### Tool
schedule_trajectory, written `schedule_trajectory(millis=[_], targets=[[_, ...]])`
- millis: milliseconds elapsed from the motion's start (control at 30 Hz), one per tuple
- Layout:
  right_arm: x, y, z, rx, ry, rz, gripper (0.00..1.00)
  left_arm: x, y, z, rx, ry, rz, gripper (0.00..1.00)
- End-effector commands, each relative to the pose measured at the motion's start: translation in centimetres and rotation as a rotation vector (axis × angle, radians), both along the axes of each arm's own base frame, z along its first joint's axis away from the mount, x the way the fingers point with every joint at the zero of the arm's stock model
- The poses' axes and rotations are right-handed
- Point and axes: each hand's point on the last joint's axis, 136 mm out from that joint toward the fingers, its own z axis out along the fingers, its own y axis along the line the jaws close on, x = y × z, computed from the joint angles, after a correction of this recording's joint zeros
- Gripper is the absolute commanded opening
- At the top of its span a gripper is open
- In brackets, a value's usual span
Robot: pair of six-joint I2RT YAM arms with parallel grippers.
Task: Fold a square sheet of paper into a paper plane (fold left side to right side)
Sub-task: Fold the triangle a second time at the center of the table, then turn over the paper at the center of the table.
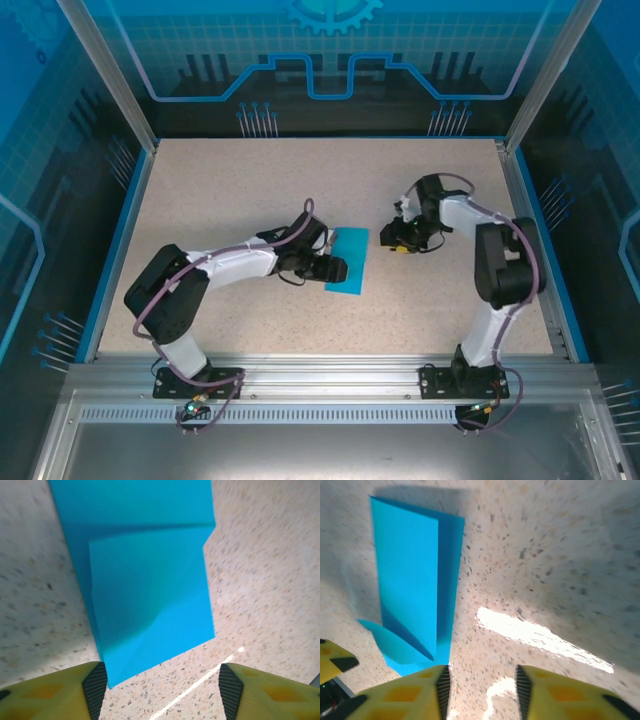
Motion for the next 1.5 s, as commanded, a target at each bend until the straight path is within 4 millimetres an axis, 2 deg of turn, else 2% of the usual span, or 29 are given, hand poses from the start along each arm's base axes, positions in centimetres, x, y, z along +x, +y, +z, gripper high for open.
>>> schedule_trajectory(millis=[0,133,267,467,600,800,967,1133,1467], targets=[[0.2,0.7,2.3,0.080,-0.104,-0.013,0.53,1.2,1.4,0.8,0.029,-0.020,0.019,0.67],[-1.1,1.2,3.0,0.146,-0.137,-0.019,0.67,2.1,0.9,-0.3,0.025,-0.008,0.005,0.67],[-2.1,1.3,2.8,0.162,-0.141,-0.020,0.75,3.2,0.1,-1.6,0.028,0.005,-0.005,0.67],[-3.3,1.6,1.7,0.191,-0.105,-0.018,0.75,4.9,-0.7,-2.6,0.038,0.005,-0.010,0.58],[-3.3,1.7,1.5,0.201,-0.100,-0.015,0.73,5.2,-0.8,-2.7,0.041,0.001,-0.010,0.47],[-3.4,2.2,0.7,0.215,-0.068,-0.009,0.66,5.2,-0.2,-2.7,0.068,-0.010,0.000,0.30],[-3.1,3.2,0.8,0.230,-0.072,0.012,0.66,5.2,0.9,-2.5,0.106,-0.035,0.025,0.18],[-2.7,4.8,0.9,0.265,-0.065,0.029,0.67,5.2,1.6,-2.3,0.112,-0.045,0.045,0.17],[-2.7,7.6,0.3,0.274,-0.035,0.081,0.67,5.2,1.6,-2.4,0.109,-0.045,0.048,0.17]])
